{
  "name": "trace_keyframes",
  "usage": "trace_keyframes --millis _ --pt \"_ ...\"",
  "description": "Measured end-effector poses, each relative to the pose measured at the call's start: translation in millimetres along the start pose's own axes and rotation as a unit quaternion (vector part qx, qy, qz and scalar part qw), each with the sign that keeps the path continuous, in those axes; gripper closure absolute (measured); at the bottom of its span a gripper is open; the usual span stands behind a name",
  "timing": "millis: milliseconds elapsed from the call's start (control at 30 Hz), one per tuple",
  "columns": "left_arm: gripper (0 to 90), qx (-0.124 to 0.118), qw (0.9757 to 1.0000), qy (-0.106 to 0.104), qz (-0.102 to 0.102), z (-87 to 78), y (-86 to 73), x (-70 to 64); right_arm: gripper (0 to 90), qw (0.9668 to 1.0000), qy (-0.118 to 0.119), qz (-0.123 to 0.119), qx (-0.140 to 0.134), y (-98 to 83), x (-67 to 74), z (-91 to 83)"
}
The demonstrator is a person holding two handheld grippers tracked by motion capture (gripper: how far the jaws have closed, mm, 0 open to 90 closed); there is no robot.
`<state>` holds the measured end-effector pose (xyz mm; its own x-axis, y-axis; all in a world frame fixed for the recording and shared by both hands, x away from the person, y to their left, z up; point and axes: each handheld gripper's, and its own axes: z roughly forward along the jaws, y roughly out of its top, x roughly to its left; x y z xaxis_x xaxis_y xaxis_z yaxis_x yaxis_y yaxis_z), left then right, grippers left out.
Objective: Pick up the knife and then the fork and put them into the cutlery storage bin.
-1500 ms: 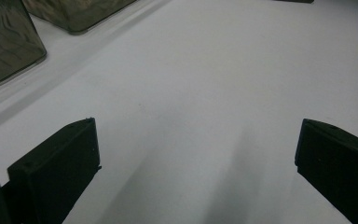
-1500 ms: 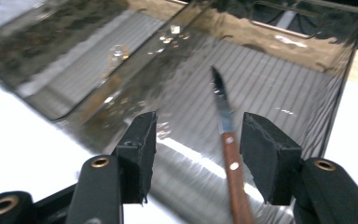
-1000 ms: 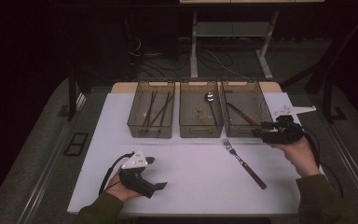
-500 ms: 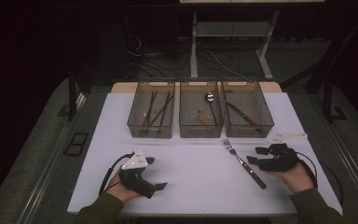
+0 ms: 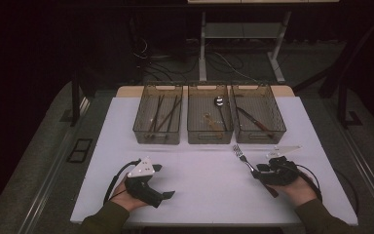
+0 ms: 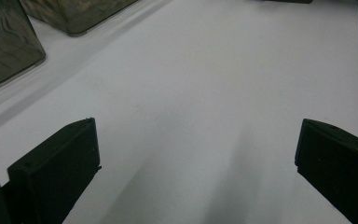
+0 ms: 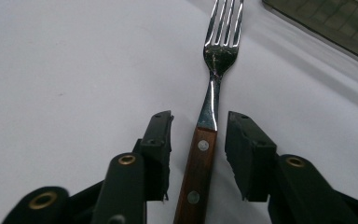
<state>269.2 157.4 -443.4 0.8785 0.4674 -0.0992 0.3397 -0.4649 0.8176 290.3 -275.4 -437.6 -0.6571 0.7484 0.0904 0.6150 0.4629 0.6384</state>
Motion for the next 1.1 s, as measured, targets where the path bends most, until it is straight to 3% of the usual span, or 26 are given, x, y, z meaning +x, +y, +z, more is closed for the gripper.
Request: trace_keyframes --millis 300,567,1100 --pt "0.0 0.002 1.0 0.0 0.002 0.1 0.2 -0.7 68.4 0.9992 -0.023 -0.024 0.019 -1.1 7.1 6.1" --pt "0.0 0.003 1.0 0.0 0.002 0.4 0.2 -0.2 77.4 0.9993 -0.023 -0.022 0.018 -1.3 7.1 6.9" --pt "0.0 0.002 1.0 0.002 0.0 0.2 0.0 0.2 77.5 0.998 -0.029 -0.054 0.014 -2.2 9.0 6.9"
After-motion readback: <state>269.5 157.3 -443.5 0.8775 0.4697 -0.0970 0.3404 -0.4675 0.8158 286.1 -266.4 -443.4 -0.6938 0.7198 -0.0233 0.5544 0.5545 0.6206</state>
